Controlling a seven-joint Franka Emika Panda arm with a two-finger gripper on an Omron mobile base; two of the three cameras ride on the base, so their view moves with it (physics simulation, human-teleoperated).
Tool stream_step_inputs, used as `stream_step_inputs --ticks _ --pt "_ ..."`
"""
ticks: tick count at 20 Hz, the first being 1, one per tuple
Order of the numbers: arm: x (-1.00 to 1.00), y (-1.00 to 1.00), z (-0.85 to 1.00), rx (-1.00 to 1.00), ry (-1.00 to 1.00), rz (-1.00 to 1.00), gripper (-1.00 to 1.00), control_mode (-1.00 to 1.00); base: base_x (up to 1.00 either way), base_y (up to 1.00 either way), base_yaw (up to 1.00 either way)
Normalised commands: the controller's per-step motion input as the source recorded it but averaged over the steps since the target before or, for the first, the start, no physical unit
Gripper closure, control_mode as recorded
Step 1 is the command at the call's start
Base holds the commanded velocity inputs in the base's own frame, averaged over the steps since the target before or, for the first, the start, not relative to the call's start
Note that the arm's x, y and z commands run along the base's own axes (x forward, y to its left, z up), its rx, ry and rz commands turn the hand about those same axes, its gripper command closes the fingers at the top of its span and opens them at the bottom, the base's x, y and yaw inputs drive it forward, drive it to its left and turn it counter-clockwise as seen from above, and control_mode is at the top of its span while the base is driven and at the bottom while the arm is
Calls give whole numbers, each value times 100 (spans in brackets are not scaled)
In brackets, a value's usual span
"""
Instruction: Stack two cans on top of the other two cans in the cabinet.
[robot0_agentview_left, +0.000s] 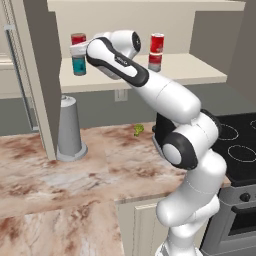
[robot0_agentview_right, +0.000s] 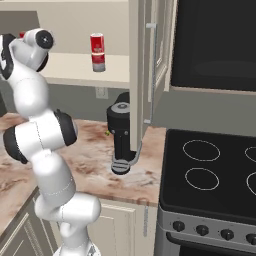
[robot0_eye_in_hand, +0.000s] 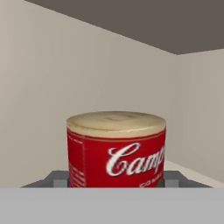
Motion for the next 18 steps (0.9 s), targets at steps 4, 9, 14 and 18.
stream_step_inputs --ticks 4,9,14,18 --pt "18 1 -12 0 0 0 100 -100 0 0 0" --pt "13 2 -5 0 0 0 100 -100 0 0 0" --pt "1 10 2 0 0 0 100 -100 0 0 0" --pt "0 9 1 0 0 0 100 -100 0 0 0"
